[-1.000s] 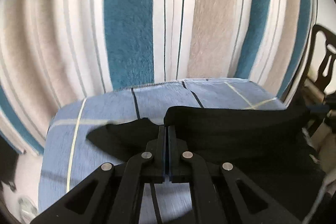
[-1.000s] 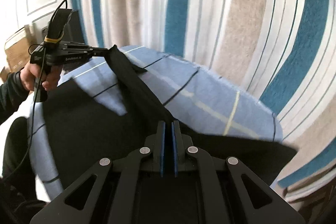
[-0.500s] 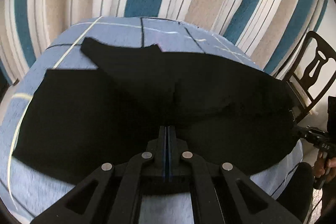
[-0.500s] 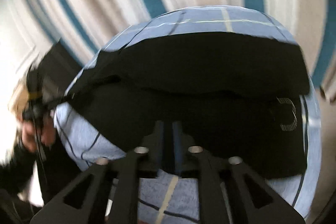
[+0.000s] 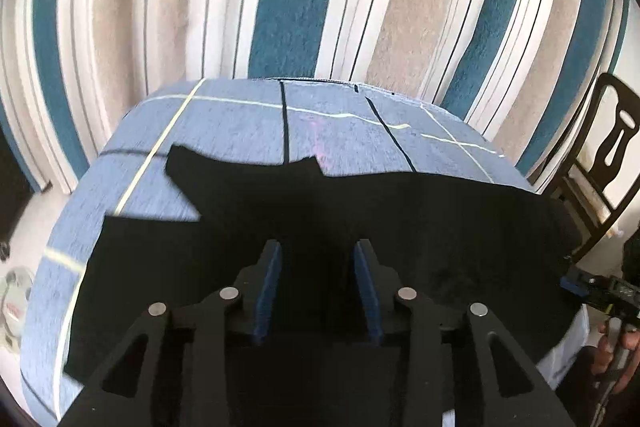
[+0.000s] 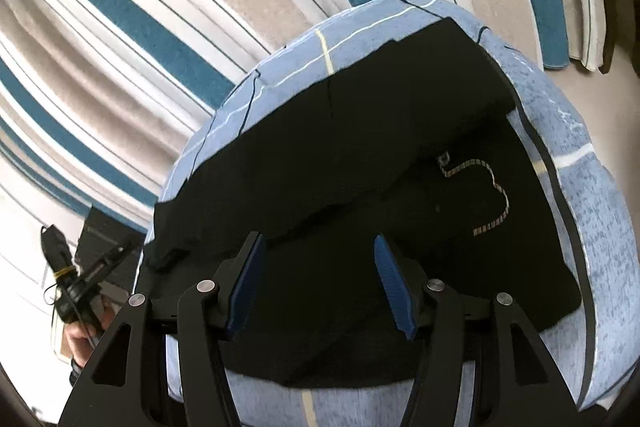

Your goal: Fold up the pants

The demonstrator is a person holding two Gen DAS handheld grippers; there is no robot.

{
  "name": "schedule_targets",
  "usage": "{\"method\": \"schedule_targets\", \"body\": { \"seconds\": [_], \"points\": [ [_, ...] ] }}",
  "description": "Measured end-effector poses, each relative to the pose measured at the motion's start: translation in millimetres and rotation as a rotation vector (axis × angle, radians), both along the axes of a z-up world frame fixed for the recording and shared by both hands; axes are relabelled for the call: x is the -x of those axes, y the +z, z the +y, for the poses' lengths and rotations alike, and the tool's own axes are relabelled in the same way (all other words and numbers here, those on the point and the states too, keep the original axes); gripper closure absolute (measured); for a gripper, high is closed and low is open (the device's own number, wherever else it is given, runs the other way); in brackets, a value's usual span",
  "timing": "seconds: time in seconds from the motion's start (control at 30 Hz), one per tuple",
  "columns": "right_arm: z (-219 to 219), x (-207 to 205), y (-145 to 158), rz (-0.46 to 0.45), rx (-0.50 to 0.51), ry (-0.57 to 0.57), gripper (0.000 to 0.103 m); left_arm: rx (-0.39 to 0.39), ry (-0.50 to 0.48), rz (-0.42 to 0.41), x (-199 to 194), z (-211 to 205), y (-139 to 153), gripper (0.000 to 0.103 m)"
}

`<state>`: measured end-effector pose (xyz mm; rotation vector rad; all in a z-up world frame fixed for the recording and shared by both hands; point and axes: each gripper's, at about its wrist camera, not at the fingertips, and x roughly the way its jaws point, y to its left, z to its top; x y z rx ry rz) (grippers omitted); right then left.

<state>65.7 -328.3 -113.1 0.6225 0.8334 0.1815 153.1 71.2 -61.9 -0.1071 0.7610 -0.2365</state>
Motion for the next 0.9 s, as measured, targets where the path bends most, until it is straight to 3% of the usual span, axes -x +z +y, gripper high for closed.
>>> {"method": "schedule_targets", "body": {
  "seconds": [0.33, 0.53, 0.57, 0.6, 0.7, 0.77, 0.83, 0.9],
  "points": [
    [-16, -17, -7, -0.010, -0.059, -0.090, 0.046, -0.131, -0.021, 0.100, -66, -28, -37, 0.057],
    [-18, -20, -7, -0.032, -0.081, -0.114, 0.046, -0.239, -0.022, 0.091, -78, -43, -44, 0.055],
    [-19, -20, -7, -0.037, -0.091, -0.120, 0.046, -0.241, -0.016, 0.094, -79, -43, -44, 0.058],
    [-20, -19, -7, -0.037, -0.095, -0.123, 0.046, -0.248, -0.006, 0.089, -80, -43, -43, 0.071],
    [-20, -19, -5, -0.045, -0.099, -0.128, 0.047, -0.245, 0.006, 0.092, -82, -40, -42, 0.090],
    [-20, -19, -3, -0.044, -0.069, -0.137, 0.062, -0.246, 0.008, 0.085, -83, -41, -41, 0.094],
    [-23, -16, -1, -0.036, -0.045, -0.163, 0.098, -0.260, 0.018, 0.064, -80, -42, -40, 0.098],
    [-27, -12, 5, -0.053, -0.044, -0.177, 0.100, -0.234, 0.037, 0.046, -77, -37, -34, 0.098]
  ]
}}
